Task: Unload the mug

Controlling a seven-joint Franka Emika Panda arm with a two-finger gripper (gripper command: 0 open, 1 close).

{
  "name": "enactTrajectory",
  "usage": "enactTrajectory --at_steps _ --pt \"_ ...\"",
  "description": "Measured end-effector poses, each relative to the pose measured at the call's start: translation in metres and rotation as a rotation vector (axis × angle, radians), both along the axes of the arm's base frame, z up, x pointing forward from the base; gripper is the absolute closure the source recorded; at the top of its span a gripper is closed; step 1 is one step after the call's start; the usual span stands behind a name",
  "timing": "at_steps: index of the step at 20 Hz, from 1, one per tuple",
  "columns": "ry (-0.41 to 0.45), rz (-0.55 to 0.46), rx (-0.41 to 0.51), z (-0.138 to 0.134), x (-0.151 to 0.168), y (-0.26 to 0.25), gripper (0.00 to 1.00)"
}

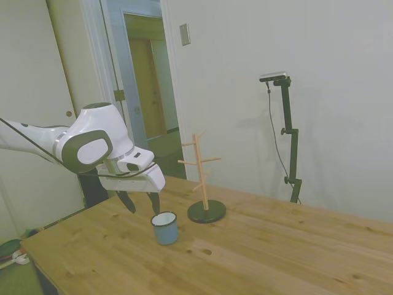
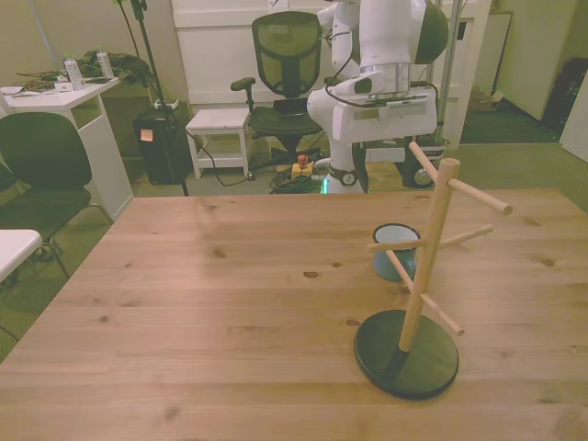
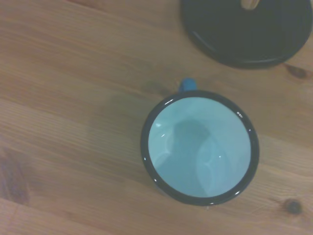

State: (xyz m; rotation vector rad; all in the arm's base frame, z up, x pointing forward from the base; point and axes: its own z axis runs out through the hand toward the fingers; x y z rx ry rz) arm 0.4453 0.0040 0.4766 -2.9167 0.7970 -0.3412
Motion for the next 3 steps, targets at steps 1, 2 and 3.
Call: enactTrajectory --at_steps 1,2,3 --pt "0.02 0.002 0.002 -0.0031 0.0019 0.0017 0.0" --pt "0.04 0.005 0.002 -0.0058 0.0029 0.0028 0.0" --pt "0.057 0.007 0.001 -0.0073 0.0038 0.0029 0.0"
